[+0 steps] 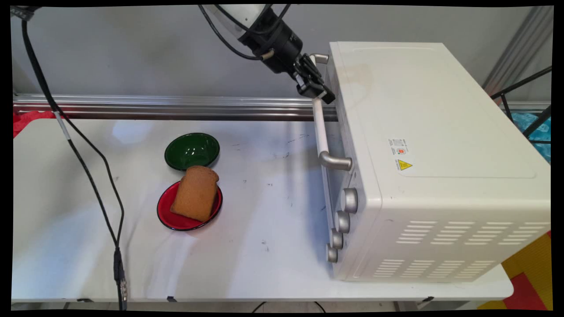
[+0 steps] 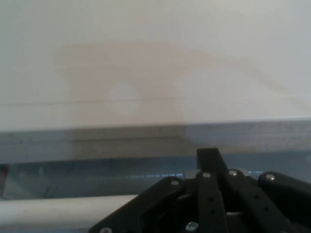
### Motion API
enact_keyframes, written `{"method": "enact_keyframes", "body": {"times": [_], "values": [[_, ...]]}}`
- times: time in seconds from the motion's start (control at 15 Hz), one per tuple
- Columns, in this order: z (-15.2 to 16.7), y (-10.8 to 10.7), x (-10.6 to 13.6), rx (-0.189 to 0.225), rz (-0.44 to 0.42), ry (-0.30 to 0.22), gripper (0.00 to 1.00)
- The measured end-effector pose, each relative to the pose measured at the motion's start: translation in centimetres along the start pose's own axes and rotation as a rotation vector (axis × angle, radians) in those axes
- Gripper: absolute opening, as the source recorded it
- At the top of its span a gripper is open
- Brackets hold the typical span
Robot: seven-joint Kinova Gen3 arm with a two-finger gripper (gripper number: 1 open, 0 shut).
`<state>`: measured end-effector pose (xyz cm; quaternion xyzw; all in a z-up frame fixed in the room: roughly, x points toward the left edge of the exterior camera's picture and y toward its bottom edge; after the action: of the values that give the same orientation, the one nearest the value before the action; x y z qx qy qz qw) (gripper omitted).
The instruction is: Open the oven
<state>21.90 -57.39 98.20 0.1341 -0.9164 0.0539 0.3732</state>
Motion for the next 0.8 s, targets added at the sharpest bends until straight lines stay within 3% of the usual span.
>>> {"method": "enact_keyframes", "body": {"times": [0.8], "values": [[-0.9, 0.5, -3.4, 0.001, 0.028, -0.095, 0.0]]}}
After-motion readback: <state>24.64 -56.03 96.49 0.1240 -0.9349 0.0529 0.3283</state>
